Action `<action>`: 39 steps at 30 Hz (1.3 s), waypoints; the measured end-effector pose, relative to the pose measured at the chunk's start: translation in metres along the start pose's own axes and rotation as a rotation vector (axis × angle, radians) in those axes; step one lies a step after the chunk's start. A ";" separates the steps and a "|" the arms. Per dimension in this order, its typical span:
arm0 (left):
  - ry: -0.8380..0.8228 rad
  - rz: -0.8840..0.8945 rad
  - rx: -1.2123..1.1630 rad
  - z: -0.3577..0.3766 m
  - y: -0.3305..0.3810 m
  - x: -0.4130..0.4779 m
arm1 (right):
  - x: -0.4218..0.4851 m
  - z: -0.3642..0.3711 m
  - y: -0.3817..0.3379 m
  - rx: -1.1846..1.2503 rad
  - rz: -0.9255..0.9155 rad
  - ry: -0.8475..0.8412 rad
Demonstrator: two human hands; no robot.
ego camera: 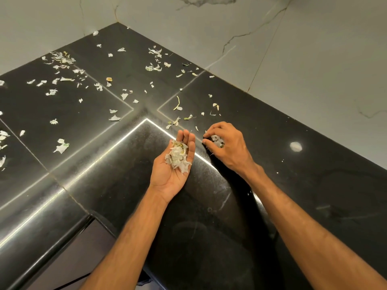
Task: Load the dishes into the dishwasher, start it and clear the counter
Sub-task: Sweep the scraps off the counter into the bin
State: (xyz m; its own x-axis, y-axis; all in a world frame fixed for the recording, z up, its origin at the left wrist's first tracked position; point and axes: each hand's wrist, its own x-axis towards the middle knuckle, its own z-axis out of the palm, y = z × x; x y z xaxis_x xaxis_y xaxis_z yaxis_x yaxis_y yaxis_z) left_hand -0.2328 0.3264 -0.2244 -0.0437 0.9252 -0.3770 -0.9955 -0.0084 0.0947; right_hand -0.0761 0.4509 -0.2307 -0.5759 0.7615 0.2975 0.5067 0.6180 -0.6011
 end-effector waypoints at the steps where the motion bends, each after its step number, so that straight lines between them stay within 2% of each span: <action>1: -0.005 0.000 0.000 0.000 0.000 0.000 | -0.005 -0.003 0.002 -0.003 -0.011 0.008; 9: -0.020 -0.014 0.005 -0.002 -0.001 0.002 | -0.008 -0.032 0.007 0.020 -0.012 0.060; 14: -0.024 -0.011 0.014 -0.003 -0.001 0.002 | 0.003 -0.014 0.003 -0.086 -0.022 -0.095; 18: -0.029 -0.028 -0.001 -0.005 0.000 0.004 | -0.011 -0.022 0.007 -0.117 -0.030 -0.010; 22: -0.026 -0.031 -0.011 -0.006 0.000 0.005 | -0.037 -0.040 0.010 -0.077 0.120 0.058; 26: -0.028 -0.037 -0.020 -0.007 0.001 0.006 | -0.069 -0.041 0.007 -0.304 0.388 -0.162; 30: -0.028 -0.038 -0.021 -0.007 0.000 0.007 | -0.063 -0.027 0.007 -0.456 0.426 -0.254; 35: -0.017 -0.041 -0.019 -0.007 0.000 0.007 | -0.031 -0.014 0.010 -0.434 0.408 -0.267; 39: -0.009 -0.044 -0.015 -0.007 0.001 0.007 | -0.022 -0.019 0.011 -0.242 0.382 -0.166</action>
State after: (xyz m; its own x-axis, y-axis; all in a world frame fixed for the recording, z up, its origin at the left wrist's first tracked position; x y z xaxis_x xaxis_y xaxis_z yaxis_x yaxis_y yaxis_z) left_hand -0.2343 0.3301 -0.2333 0.0007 0.9280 -0.3725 -0.9976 0.0266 0.0643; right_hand -0.0456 0.4452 -0.2296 -0.4044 0.9135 -0.0453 0.8251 0.3431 -0.4488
